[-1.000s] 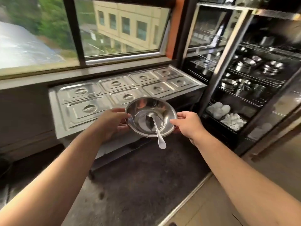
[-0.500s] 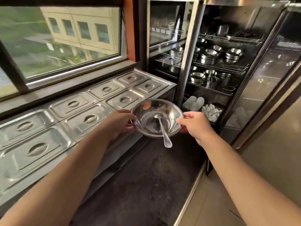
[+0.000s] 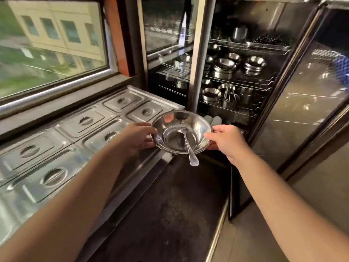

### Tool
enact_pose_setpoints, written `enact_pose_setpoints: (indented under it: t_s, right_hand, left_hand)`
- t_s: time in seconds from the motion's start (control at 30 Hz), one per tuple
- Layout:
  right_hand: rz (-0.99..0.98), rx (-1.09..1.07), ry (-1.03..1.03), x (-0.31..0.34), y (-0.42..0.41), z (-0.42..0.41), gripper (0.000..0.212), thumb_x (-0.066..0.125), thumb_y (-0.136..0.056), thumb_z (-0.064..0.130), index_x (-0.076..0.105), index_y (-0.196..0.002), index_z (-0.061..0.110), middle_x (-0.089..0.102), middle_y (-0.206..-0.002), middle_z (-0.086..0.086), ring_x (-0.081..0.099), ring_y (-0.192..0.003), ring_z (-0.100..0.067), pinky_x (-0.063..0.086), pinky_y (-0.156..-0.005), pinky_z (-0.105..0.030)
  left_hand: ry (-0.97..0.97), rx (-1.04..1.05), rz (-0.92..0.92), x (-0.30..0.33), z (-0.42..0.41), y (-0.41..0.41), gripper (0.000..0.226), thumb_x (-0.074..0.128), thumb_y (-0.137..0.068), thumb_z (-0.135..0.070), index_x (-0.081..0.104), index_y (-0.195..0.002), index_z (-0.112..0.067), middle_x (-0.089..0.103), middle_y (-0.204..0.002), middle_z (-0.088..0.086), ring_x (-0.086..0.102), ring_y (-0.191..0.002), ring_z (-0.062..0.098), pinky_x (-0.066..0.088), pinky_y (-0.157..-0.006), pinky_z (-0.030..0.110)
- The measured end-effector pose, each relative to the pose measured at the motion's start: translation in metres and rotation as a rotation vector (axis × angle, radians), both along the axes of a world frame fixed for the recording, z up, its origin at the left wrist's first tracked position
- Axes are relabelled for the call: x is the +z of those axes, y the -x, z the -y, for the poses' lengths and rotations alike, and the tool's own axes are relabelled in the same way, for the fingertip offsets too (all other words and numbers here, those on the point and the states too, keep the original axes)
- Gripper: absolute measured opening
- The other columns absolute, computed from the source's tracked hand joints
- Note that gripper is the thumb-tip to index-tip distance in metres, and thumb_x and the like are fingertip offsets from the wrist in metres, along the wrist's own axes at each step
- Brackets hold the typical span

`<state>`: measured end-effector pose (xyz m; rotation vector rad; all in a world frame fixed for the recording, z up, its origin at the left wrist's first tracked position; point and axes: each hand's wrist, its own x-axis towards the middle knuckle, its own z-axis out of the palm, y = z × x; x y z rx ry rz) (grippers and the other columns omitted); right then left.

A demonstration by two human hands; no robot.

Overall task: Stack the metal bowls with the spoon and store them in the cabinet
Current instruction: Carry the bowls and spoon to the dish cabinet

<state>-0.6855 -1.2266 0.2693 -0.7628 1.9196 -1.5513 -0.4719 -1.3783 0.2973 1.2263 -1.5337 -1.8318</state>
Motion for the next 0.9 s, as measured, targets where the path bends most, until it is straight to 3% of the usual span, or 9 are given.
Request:
enact_pose_setpoints:
  t_s: [0.1, 0.3, 0.43, 0.5, 0.63, 0.9]
  right_hand:
    - [0.022, -0.048, -0.007, -0.009, 0.035, 0.02, 0.01, 0.075, -0.085, -0.001, 0.073, -0.083, 0.008, 0.077, -0.082, -0.017, 0.077, -0.077, -0.028, 0.06, -0.06, -0.032]
    - [0.044, -0.198, -0.025, -0.027, 0.111, 0.071, 0.01, 0.073, -0.087, -0.002, 0.072, -0.086, 0.008, 0.079, -0.079, -0.011, 0.077, -0.069, -0.022, 0.06, -0.057, -0.03]
    - [0.037, -0.297, -0.029, -0.021, 0.157, 0.106, 0.015, 0.071, -0.086, -0.003, 0.074, -0.082, 0.011, 0.079, -0.078, -0.01, 0.077, -0.069, -0.023, 0.06, -0.056, -0.031]
    - [0.044, -0.362, -0.026, -0.015, 0.179, 0.123, 0.015, 0.072, -0.086, -0.003, 0.074, -0.081, 0.011, 0.079, -0.081, -0.013, 0.077, -0.072, -0.026, 0.061, -0.059, -0.035]
    - [0.017, -0.438, -0.036, -0.007, 0.224, 0.148, 0.009, 0.072, -0.087, -0.001, 0.075, -0.086, 0.008, 0.079, -0.085, -0.014, 0.077, -0.075, -0.027, 0.063, -0.069, -0.042]
    - [0.045, -0.553, -0.011, -0.009, 0.312, 0.167, 0.013, 0.071, -0.091, 0.002, 0.072, -0.104, 0.005, 0.078, -0.089, -0.013, 0.077, -0.075, -0.024, 0.064, -0.067, -0.037]
  left_hand:
    - [-0.019, -0.058, 0.002, -0.012, 0.036, 0.044, 0.033, 0.063, -0.091, 0.004, 0.063, -0.124, 0.002, 0.067, -0.102, 0.021, 0.065, -0.069, 0.024, 0.058, -0.049, 0.023]
    - [-0.033, -0.225, -0.013, -0.035, 0.12, 0.149, 0.037, 0.068, -0.09, -0.002, 0.062, -0.127, -0.005, 0.072, -0.114, 0.021, 0.071, -0.082, 0.026, 0.062, -0.058, 0.027]
    - [-0.04, -0.334, -0.039, -0.036, 0.17, 0.217, 0.018, 0.065, -0.092, -0.001, 0.068, -0.11, -0.005, 0.075, -0.102, 0.018, 0.074, -0.067, 0.02, 0.06, -0.056, 0.026]
    - [-0.029, -0.378, -0.036, -0.033, 0.196, 0.255, 0.023, 0.066, -0.091, -0.002, 0.068, -0.114, -0.004, 0.074, -0.099, 0.017, 0.073, -0.066, 0.02, 0.059, -0.055, 0.026]
    - [-0.016, -0.45, -0.047, -0.026, 0.241, 0.325, 0.029, 0.07, -0.089, -0.003, 0.068, -0.117, -0.005, 0.075, -0.105, 0.019, 0.073, -0.076, 0.023, 0.06, -0.058, 0.028]
    - [0.009, -0.566, -0.018, -0.034, 0.276, 0.448, 0.015, 0.07, -0.086, -0.003, 0.072, -0.098, -0.012, 0.077, -0.092, 0.012, 0.073, -0.073, 0.022, 0.062, -0.064, 0.033]
